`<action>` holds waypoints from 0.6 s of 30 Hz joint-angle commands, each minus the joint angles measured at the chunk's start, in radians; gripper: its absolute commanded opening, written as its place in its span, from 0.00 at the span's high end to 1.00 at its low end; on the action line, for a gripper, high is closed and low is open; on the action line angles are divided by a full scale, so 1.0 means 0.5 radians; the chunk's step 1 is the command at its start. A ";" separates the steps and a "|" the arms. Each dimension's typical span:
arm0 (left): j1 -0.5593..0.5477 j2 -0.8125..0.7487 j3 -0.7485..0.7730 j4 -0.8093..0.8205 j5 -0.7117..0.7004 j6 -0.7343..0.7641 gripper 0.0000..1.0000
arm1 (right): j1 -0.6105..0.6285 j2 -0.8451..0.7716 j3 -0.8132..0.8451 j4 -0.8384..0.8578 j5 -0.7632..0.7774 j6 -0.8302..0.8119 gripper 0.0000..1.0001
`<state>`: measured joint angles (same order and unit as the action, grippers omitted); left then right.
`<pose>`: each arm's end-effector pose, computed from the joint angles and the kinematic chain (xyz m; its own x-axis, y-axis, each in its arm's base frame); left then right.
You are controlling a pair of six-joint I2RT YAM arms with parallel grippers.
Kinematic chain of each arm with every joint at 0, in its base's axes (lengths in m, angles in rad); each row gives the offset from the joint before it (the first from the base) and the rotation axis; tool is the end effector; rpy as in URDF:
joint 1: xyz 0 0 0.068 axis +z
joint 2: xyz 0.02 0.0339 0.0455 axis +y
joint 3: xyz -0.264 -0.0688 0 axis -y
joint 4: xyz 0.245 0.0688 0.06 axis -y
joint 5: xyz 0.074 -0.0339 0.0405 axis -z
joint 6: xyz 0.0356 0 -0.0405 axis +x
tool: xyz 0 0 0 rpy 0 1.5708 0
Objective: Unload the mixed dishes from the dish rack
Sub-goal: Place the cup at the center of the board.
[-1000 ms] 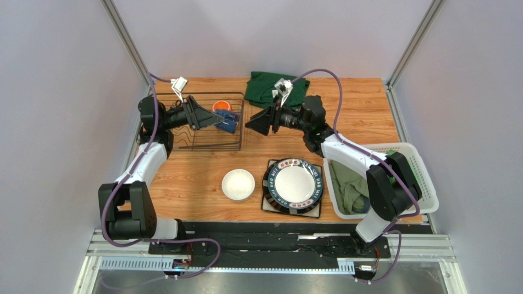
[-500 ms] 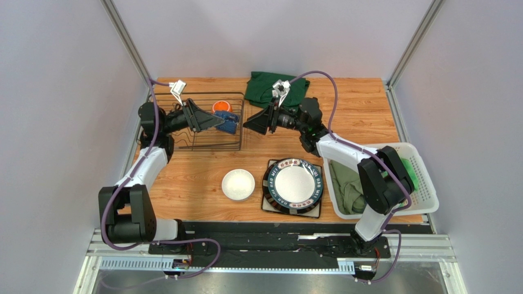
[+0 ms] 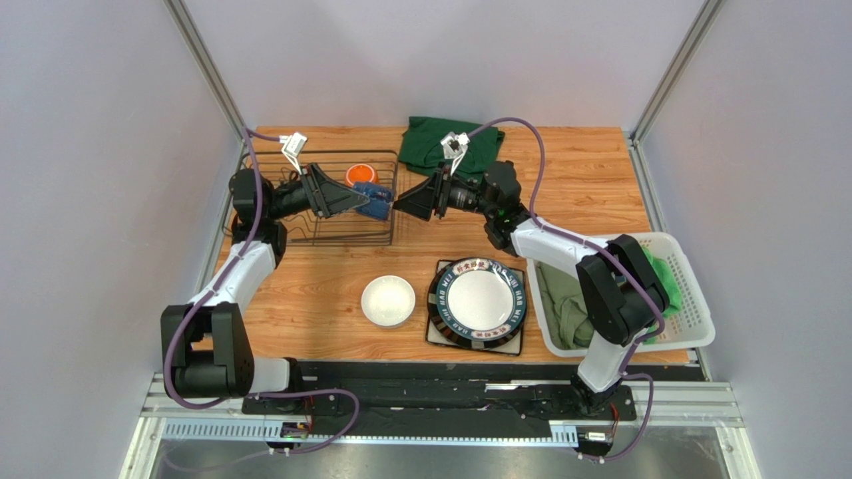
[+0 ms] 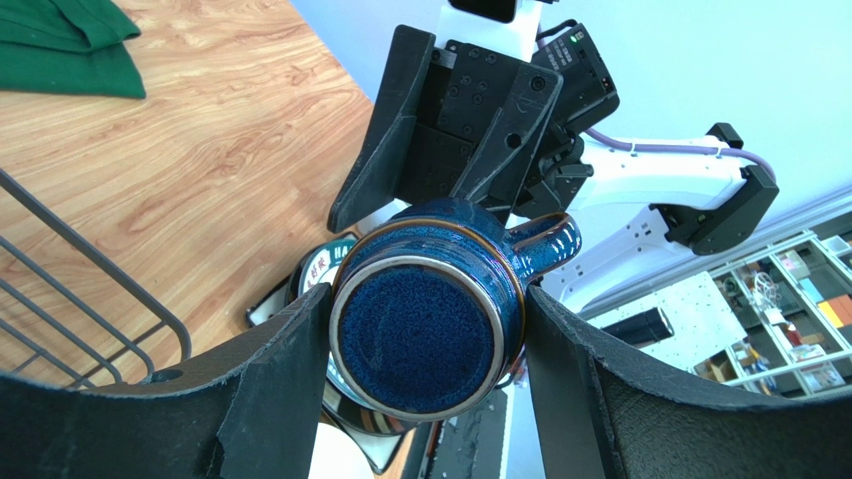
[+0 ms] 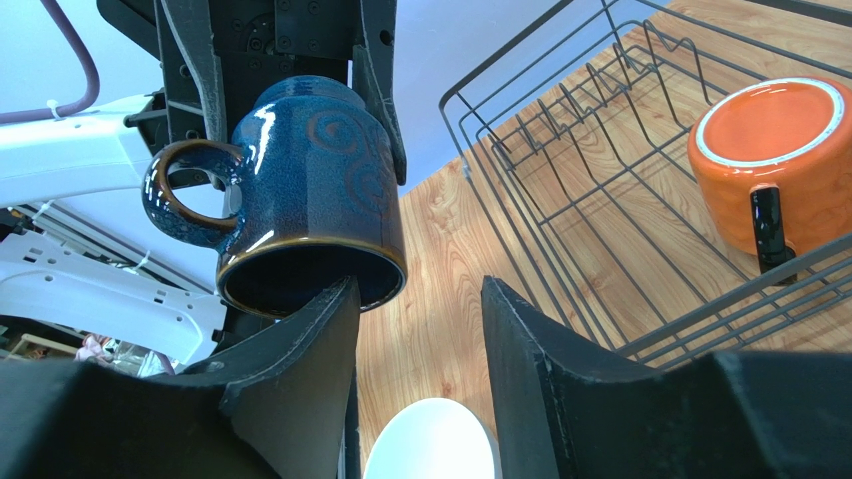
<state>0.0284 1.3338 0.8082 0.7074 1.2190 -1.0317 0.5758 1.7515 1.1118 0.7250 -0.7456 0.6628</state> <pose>0.2857 -0.0253 0.3147 -0.6908 -0.3155 -0.6506 0.6239 0.1947 -0.7569 0.3220 0.2378 0.2836 -0.5387 0.1893 -0.8210 -0.8062 0.1671 0.5675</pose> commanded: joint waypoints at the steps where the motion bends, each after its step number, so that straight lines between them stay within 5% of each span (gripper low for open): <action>1: -0.017 -0.097 0.001 0.159 -0.036 0.039 1.00 | 0.023 0.037 0.080 0.167 -0.021 0.046 0.49; 18: -0.140 -0.063 -0.030 0.214 -0.060 0.045 1.00 | 0.066 0.114 0.102 0.345 -0.061 0.165 0.64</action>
<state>-0.0303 1.3334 0.7895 0.7315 1.1908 -1.0229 0.6018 1.7996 1.1213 0.8215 -0.7700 0.7338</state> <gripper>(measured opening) 0.726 0.394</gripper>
